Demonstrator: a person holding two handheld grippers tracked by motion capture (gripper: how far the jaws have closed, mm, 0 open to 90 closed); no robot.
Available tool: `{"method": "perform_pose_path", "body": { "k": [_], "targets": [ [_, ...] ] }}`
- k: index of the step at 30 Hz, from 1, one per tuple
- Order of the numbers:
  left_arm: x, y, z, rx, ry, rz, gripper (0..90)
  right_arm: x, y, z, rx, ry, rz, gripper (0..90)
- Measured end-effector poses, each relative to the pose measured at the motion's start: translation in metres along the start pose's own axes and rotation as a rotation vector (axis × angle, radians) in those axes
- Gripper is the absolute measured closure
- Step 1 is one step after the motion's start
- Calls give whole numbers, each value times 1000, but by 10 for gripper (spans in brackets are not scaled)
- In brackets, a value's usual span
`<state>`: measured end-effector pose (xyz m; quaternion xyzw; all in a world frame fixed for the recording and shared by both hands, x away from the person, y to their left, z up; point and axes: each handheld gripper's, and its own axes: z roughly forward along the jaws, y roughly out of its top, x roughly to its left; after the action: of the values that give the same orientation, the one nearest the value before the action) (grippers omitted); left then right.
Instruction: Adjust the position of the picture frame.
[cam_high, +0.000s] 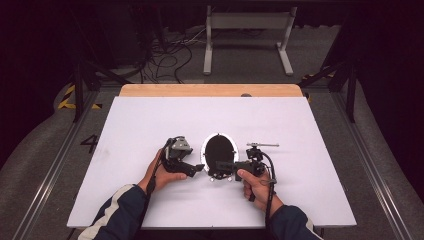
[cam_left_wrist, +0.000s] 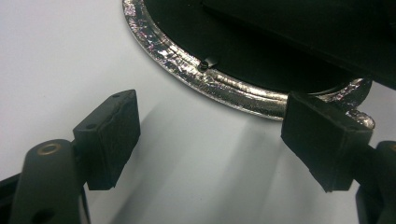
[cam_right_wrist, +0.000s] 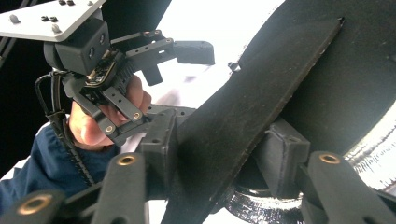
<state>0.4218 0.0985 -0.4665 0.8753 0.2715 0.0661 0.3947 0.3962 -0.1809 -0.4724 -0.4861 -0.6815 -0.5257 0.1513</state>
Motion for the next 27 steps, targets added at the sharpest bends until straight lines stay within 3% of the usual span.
{"method": "perform_pose_path", "body": {
  "k": [4, 8, 10, 15, 16, 22, 23, 27],
  "targets": [
    [1, 0, 0, 0, -15, 2, 202, 3, 0, 1, -21, 16, -23, 655],
    [4, 3, 2, -7, -38, 3, 205, 9, -1, 2, -3, 26, -95, 691],
    [4, 4, 2, -12, -48, -9, 195, 9, -1, 1, 3, 36, -108, 694],
    [8, 8, 5, -37, -118, -35, 187, 13, -5, -3, 14, 42, -182, 695],
    [9, 8, 6, -36, -145, -56, 188, 12, -5, -4, 14, 44, -194, 695],
    [11, 8, 7, -33, -235, -57, 226, 16, -8, -10, 27, 55, -271, 695],
    [12, 8, 7, -35, -252, -43, 246, 17, -8, -11, 28, 55, -284, 695],
    [11, 8, 4, -44, -253, -37, 285, 18, -9, -12, 38, 62, -315, 696]
  ]
}}
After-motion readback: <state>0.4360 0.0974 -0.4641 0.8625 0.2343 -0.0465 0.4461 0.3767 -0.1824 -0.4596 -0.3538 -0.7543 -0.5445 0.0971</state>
